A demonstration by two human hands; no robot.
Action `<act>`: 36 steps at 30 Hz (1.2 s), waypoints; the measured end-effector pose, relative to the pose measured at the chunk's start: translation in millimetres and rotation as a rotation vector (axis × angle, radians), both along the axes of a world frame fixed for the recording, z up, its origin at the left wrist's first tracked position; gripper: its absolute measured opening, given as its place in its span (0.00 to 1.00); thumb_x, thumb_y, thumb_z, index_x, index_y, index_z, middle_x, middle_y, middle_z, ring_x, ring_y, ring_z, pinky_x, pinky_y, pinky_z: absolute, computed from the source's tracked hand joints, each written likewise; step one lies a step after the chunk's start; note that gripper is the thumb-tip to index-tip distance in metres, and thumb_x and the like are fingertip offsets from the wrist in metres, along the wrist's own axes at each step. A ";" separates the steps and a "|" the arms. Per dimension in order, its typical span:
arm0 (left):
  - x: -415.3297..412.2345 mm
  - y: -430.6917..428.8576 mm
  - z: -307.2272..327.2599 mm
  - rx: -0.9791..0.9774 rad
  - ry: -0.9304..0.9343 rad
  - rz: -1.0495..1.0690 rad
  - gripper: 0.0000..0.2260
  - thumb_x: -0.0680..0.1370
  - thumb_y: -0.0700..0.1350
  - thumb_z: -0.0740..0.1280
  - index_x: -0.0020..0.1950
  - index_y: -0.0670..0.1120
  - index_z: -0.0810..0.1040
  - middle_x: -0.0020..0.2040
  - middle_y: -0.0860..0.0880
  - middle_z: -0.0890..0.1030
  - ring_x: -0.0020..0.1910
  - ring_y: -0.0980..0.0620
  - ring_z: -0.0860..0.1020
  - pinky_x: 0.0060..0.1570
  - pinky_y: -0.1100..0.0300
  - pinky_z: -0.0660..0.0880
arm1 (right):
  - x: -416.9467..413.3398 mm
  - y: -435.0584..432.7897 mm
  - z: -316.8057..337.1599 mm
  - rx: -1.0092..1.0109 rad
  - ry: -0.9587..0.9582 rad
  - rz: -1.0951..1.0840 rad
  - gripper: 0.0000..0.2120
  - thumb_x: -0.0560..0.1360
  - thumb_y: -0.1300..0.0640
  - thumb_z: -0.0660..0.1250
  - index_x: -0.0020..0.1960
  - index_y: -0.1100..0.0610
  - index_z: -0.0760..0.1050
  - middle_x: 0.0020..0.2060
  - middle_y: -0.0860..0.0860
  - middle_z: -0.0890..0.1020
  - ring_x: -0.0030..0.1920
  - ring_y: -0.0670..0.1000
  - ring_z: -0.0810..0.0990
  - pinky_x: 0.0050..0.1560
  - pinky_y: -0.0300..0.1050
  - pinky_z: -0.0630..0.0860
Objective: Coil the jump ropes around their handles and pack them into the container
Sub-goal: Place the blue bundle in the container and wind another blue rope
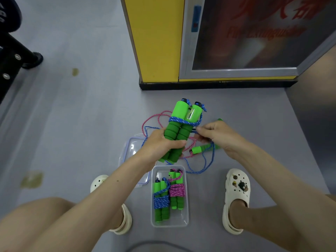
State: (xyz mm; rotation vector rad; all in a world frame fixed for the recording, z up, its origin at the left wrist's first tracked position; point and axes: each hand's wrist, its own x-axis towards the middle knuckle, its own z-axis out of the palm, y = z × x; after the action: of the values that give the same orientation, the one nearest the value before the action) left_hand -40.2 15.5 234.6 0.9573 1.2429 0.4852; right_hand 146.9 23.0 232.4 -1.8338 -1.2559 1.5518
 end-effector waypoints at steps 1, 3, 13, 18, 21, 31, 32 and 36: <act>0.8 0.8 -0.6 0.040 0.054 -0.006 0.10 0.73 0.37 0.72 0.54 0.40 0.77 0.44 0.40 0.83 0.37 0.47 0.82 0.35 0.60 0.79 | 0.4 -0.2 0.2 -0.016 0.013 0.004 0.11 0.78 0.55 0.64 0.40 0.58 0.81 0.34 0.52 0.81 0.34 0.46 0.77 0.43 0.40 0.76; 1.9 2.0 -4.3 0.092 0.140 0.009 0.11 0.73 0.37 0.72 0.54 0.39 0.77 0.43 0.40 0.82 0.34 0.48 0.81 0.34 0.59 0.79 | -0.9 -1.4 0.2 -0.043 0.031 0.019 0.12 0.78 0.55 0.64 0.43 0.61 0.81 0.30 0.51 0.79 0.28 0.44 0.76 0.36 0.37 0.75; 5.3 -7.2 -12.1 0.533 0.894 -0.144 0.13 0.75 0.52 0.69 0.53 0.47 0.71 0.39 0.50 0.75 0.38 0.48 0.73 0.34 0.57 0.66 | -12.1 -8.5 1.4 0.007 -0.070 0.219 0.08 0.78 0.55 0.65 0.45 0.55 0.82 0.48 0.55 0.83 0.52 0.52 0.80 0.60 0.47 0.73; 8.2 -10.2 -6.6 0.635 1.051 -0.171 0.13 0.79 0.50 0.64 0.60 0.47 0.68 0.45 0.48 0.78 0.38 0.49 0.67 0.36 0.57 0.63 | -19.6 -9.0 2.5 0.019 0.113 0.219 0.09 0.80 0.64 0.60 0.52 0.67 0.78 0.37 0.54 0.81 0.37 0.47 0.79 0.44 0.37 0.78; 10.7 -13.9 -6.9 0.680 1.129 -0.223 0.12 0.79 0.47 0.63 0.60 0.46 0.66 0.49 0.47 0.79 0.38 0.49 0.67 0.35 0.57 0.61 | -23.4 -9.6 2.3 -0.004 0.146 0.223 0.10 0.81 0.66 0.57 0.53 0.68 0.76 0.36 0.55 0.81 0.32 0.45 0.79 0.38 0.34 0.77; 16.9 -21.5 -22.8 0.841 1.224 -0.284 0.35 0.77 0.45 0.64 0.78 0.43 0.49 0.54 0.44 0.73 0.44 0.48 0.72 0.34 0.57 0.61 | -29.7 -8.5 5.8 -0.019 0.118 0.102 0.15 0.80 0.53 0.62 0.45 0.64 0.77 0.27 0.51 0.71 0.22 0.44 0.60 0.24 0.36 0.58; 17.0 -21.0 -23.9 0.854 1.210 -0.270 0.36 0.74 0.44 0.67 0.78 0.41 0.54 0.50 0.43 0.75 0.41 0.47 0.73 0.31 0.57 0.61 | -31.1 -9.1 6.8 -0.012 0.117 0.088 0.17 0.78 0.48 0.64 0.40 0.61 0.77 0.27 0.50 0.71 0.23 0.44 0.60 0.24 0.36 0.58; 15.5 -21.7 -39.8 1.018 1.171 -0.199 0.38 0.67 0.45 0.74 0.74 0.39 0.64 0.42 0.42 0.75 0.34 0.46 0.74 0.23 0.59 0.62 | -34.7 -9.1 6.5 -0.010 0.084 -0.028 0.25 0.73 0.37 0.64 0.29 0.56 0.70 0.25 0.51 0.70 0.20 0.45 0.60 0.24 0.37 0.58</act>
State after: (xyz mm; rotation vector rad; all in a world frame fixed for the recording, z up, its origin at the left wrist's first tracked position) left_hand -24.8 -6.2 194.8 2.4250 1.9143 0.3774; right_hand 112.2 13.9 239.0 -1.7653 -1.1822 1.6056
